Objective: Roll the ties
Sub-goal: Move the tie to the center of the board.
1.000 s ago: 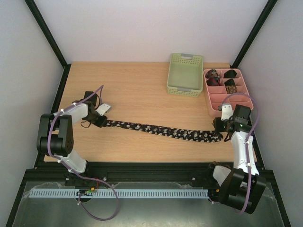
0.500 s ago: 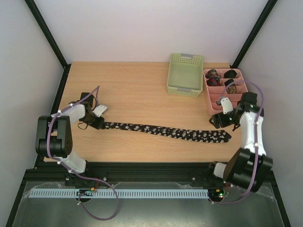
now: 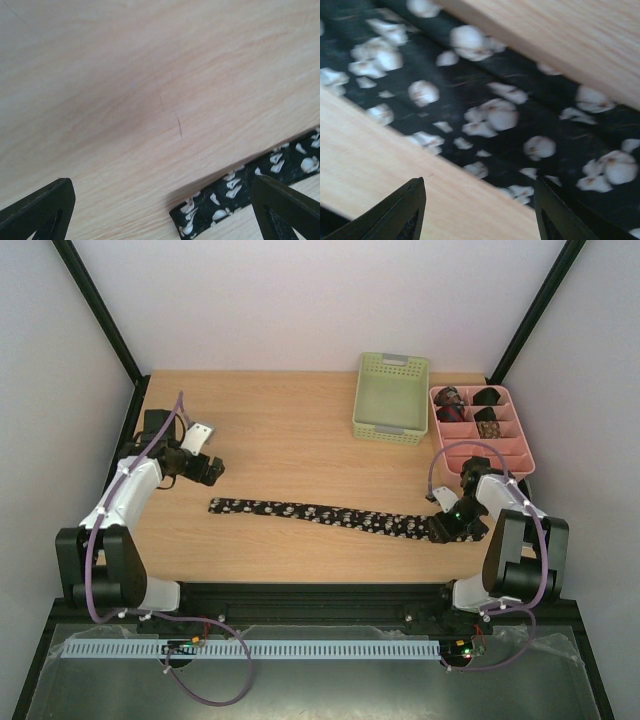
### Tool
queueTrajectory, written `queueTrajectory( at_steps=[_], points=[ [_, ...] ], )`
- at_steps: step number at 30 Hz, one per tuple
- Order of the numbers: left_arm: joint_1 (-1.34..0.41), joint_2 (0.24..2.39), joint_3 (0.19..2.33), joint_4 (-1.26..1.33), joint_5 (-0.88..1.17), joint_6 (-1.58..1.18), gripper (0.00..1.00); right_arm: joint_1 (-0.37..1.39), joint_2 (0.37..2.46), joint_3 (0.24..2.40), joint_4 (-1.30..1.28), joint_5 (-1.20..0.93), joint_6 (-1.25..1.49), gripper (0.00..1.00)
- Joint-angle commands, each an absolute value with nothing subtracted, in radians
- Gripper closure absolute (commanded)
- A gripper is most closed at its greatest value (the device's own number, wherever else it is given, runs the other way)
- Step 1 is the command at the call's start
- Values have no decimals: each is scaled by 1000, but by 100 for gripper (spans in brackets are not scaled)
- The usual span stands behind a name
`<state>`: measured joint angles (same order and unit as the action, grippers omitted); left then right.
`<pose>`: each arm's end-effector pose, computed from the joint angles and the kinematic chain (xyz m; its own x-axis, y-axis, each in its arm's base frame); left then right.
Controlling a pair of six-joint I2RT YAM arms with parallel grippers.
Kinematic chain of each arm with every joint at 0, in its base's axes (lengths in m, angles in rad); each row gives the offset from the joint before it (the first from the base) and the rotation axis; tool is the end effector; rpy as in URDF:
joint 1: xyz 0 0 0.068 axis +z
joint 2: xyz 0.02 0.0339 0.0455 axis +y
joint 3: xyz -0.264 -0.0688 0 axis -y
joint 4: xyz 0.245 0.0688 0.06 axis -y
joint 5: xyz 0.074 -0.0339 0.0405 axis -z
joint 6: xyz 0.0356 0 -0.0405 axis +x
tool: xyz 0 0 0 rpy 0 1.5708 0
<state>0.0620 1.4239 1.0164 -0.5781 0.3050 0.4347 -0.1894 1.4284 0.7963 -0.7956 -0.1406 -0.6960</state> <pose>0.2898 0.0073 0.2427 -0.7098 0.3584 -0.6064 0.4469 0.8945 0.0056 0.2280 -0.0386 0.1703 -0.8529 -0.4829 -0.1984 -0.4953 0.8686 0.0150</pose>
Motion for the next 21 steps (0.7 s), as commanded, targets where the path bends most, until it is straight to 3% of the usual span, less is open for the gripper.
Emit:
queueTrajectory(
  at_steps=[1, 7, 14, 21],
  points=[
    [72, 1338, 1006, -476, 321, 345, 1, -227, 1482, 771, -665, -4, -659, 40],
    [72, 1324, 1012, -415, 289, 215, 1, -403, 1555, 776, -564, 62, -813, 40],
    [78, 1365, 1085, -495, 396, 308, 1, -572, 1681, 952, -609, -6, -844, 39],
    [83, 1334, 1078, -418, 280, 203, 1, -604, 1520, 1092, -756, -253, -860, 24]
  ],
)
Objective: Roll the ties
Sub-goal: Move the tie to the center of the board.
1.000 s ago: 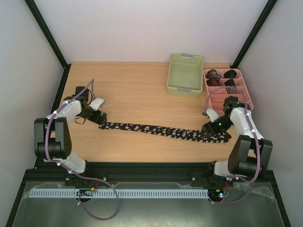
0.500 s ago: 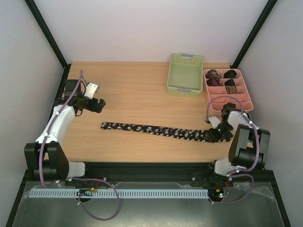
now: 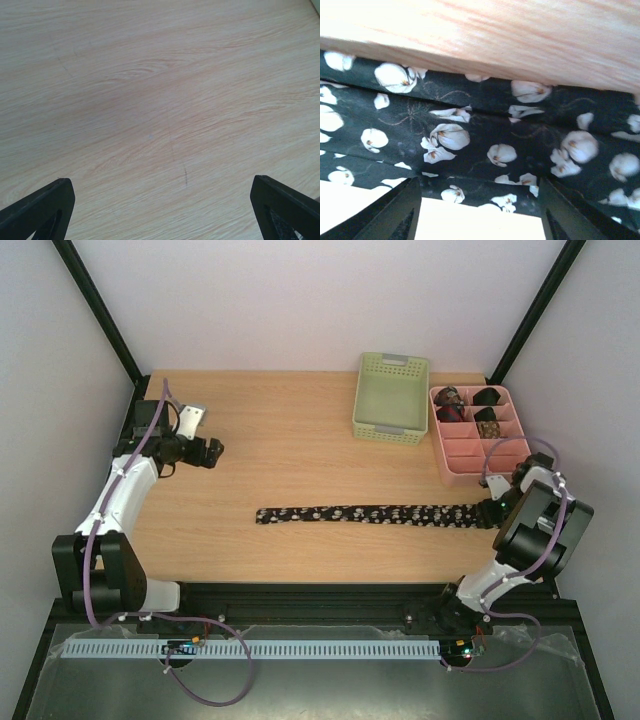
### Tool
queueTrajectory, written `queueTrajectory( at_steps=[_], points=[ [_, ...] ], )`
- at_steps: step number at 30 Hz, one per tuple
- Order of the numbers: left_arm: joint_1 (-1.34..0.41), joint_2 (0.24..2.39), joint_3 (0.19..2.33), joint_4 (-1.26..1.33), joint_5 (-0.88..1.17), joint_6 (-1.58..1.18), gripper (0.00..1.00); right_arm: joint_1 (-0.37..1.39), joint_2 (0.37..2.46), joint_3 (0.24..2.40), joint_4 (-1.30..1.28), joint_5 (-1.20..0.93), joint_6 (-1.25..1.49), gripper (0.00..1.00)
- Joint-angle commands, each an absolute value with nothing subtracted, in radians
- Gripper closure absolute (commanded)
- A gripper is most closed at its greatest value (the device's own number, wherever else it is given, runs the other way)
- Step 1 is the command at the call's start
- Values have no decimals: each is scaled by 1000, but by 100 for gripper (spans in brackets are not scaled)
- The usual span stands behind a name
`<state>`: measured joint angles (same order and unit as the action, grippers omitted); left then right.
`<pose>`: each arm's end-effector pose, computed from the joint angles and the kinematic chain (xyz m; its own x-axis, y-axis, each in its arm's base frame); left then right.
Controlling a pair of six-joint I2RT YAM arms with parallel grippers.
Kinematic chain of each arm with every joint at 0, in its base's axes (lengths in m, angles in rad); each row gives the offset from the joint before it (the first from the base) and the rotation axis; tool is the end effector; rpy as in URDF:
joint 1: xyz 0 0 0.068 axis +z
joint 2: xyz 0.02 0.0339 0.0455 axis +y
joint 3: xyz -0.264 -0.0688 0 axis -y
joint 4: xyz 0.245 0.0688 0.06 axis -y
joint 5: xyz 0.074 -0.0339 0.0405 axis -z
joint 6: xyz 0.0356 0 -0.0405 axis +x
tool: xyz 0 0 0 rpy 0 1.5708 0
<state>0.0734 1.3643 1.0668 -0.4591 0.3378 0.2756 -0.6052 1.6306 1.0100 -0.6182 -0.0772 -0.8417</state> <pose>0.2960 0.0099 0.2836 -0.6122 0.2124 -0.7616 0.3510 0.9361 -0.0210 0.2529 -0.1716 0.1799 -0.9256 -0.2638 -0.2715 -0.2157 0.9569 -0.1945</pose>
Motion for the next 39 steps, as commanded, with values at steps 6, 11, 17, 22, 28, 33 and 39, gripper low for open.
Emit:
queueTrajectory(
  at_steps=[6, 11, 17, 22, 28, 33, 39],
  points=[
    [86, 1408, 1180, -485, 353, 257, 1, -598, 1380, 1248, -838, -598, -773, 1],
    [92, 1350, 1166, -355, 441, 231, 1, -500, 1370, 1340, -863, -732, -610, 1],
    [88, 1386, 1212, -456, 561, 432, 1, -338, 1488, 1477, -939, -815, -542, 1],
    [45, 1415, 1222, -628, 609, 602, 1, -150, 1505, 1406, -905, -702, -555, 1],
    [-107, 1356, 1081, -630, 513, 645, 1, 93, 1478, 1178, -879, -436, -715, 1],
    [-217, 1332, 985, -603, 456, 639, 1, 160, 1476, 976, -759, -284, -795, 12],
    [-239, 1341, 956, -592, 450, 632, 1, 161, 1535, 915, -652, -196, -839, 45]
  ],
)
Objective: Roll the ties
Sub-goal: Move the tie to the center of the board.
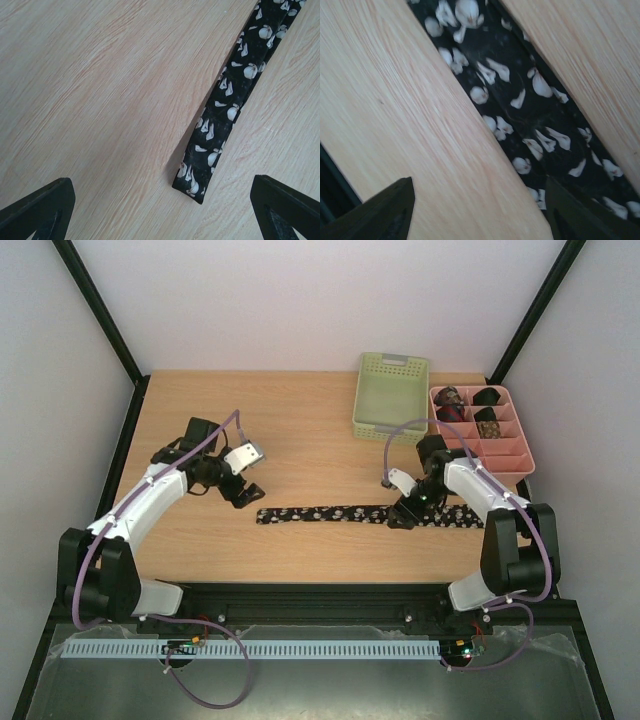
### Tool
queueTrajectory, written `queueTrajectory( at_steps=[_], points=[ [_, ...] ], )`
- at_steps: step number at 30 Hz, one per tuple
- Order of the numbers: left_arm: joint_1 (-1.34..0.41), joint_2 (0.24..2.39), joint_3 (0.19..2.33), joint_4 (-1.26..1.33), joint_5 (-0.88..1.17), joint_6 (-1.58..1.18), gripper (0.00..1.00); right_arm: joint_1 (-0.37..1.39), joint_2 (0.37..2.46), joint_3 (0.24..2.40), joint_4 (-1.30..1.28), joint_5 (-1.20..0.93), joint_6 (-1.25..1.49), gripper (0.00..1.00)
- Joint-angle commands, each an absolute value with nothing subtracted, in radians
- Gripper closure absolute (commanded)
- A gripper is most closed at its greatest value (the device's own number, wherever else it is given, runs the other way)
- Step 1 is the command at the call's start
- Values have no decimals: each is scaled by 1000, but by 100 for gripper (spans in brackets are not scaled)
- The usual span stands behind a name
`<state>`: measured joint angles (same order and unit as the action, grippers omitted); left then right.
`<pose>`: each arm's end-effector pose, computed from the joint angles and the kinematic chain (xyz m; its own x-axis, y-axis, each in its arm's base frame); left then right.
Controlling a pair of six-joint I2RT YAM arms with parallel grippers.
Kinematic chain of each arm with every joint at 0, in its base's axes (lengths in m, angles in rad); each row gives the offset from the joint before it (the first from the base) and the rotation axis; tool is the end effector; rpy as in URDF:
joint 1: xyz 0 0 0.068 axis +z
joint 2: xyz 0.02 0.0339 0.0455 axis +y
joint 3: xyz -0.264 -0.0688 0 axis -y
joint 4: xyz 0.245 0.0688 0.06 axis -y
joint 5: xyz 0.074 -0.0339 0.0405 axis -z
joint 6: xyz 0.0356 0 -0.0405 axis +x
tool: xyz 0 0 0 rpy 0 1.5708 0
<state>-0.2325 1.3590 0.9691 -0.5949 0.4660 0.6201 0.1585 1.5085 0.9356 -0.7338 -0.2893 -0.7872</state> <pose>0.2614 -0.0783 0.2458 -0.3997 0.6281 -0.6676 0.8354 0.5493 0.0167 0.2652 0.0527 0.1902 -0.5136 -0.7697 -0.3793 -0.8339 0.5518 0.0095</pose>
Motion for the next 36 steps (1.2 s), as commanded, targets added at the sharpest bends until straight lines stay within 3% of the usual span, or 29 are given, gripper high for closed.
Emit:
queueTrajectory(
  at_steps=[1, 11, 22, 25, 31, 34, 36],
  points=[
    [-241, 1342, 954, -591, 447, 637, 1, 161, 1542, 909, -642, -184, -848, 49],
    [-259, 1363, 947, -577, 417, 640, 1, 117, 1581, 742, -495, -4, -962, 71],
    [-270, 1359, 937, -582, 427, 645, 1, -159, 1537, 731, -592, 40, -1190, 72],
    [-270, 1363, 948, -576, 431, 628, 1, -166, 1505, 830, -680, -57, -1155, 62],
    [-271, 1350, 948, -561, 465, 633, 1, -164, 1453, 1195, -967, -392, -974, 28],
    [-279, 1350, 924, -542, 492, 668, 1, -157, 1468, 1397, -1052, -572, -806, 12],
    [-299, 1360, 907, -525, 508, 684, 1, -136, 1479, 1508, -1042, -697, -620, 7]
  ],
)
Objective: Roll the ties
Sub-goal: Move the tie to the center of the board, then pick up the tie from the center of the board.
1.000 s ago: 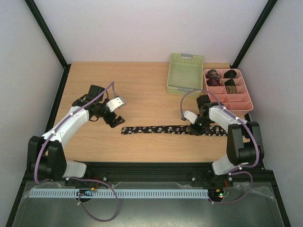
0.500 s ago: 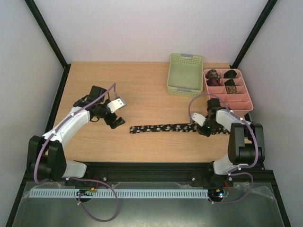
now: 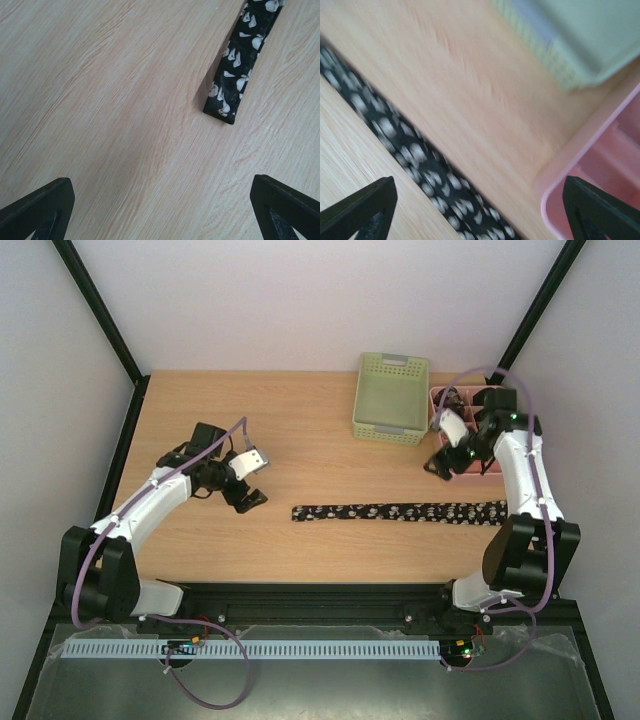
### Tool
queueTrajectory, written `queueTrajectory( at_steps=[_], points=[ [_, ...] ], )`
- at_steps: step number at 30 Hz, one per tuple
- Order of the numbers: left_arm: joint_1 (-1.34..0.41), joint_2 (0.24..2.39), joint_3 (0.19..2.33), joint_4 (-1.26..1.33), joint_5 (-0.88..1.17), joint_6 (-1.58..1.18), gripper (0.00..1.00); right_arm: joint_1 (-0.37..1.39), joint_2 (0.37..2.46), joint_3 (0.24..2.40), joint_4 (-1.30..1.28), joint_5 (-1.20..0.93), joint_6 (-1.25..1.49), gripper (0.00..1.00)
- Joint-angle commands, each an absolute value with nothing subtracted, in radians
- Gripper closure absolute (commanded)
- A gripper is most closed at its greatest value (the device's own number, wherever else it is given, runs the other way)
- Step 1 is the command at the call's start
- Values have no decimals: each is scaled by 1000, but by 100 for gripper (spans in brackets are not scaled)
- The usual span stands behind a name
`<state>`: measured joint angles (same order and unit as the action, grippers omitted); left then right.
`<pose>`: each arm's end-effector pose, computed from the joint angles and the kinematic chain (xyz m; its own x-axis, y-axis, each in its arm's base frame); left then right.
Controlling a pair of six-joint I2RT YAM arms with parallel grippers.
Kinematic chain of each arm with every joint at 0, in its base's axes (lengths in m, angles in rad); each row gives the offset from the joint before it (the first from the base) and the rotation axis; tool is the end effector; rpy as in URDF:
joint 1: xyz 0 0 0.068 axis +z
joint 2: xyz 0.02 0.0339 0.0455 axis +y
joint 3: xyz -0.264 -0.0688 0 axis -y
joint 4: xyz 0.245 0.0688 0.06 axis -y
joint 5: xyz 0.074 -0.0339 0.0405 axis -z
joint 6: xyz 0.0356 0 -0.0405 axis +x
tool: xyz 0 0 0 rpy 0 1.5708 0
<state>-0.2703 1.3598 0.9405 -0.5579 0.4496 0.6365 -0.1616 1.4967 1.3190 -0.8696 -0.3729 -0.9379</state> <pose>0.2582 -0.0876 0.2388 -0.3602 0.6553 -0.6639 0.8566 0.5142 0.0428 0.3039 -0.0364 0.2997 -0.4815 -0.6823 -0.5501 -0.7069 0.6733 -0.2165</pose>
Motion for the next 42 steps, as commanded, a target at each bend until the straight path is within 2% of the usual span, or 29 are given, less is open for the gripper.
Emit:
queueTrajectory(
  at_steps=[1, 4, 6, 9, 11, 15, 21, 23, 31, 42],
  points=[
    [-313, 1363, 897, -514, 518, 695, 1, -123, 1483, 1545, -1016, -756, -510, 6],
    [-361, 1374, 845, -465, 532, 727, 1, -51, 1462, 1548, -812, -919, -123, 0],
    [-403, 1397, 824, -449, 526, 770, 1, 8, 1426, 1477, -616, -1010, 130, 1],
    [-438, 1444, 808, -447, 511, 820, 3, 69, 1416, 1462, -516, -1045, 261, 1],
    [-449, 1477, 811, -440, 504, 838, 5, 74, 1393, 1397, -322, -1085, 452, 1],
    [-492, 1542, 817, -380, 447, 855, 11, 115, 1363, 1307, 112, -1008, 937, 1],
    [-558, 1671, 920, -347, 370, 825, 18, 193, 1504, 1432, 235, -913, 1318, 1],
    [-562, 1733, 969, -365, 361, 808, 21, 197, 1538, 1452, 318, -921, 1409, 1],
    [-569, 1820, 1011, -371, 330, 818, 37, 197, 1602, 1549, 331, -931, 1494, 2],
    [-568, 1799, 944, -368, 342, 890, 42, 191, 1622, 1604, 325, -936, 1511, 1]
  ],
)
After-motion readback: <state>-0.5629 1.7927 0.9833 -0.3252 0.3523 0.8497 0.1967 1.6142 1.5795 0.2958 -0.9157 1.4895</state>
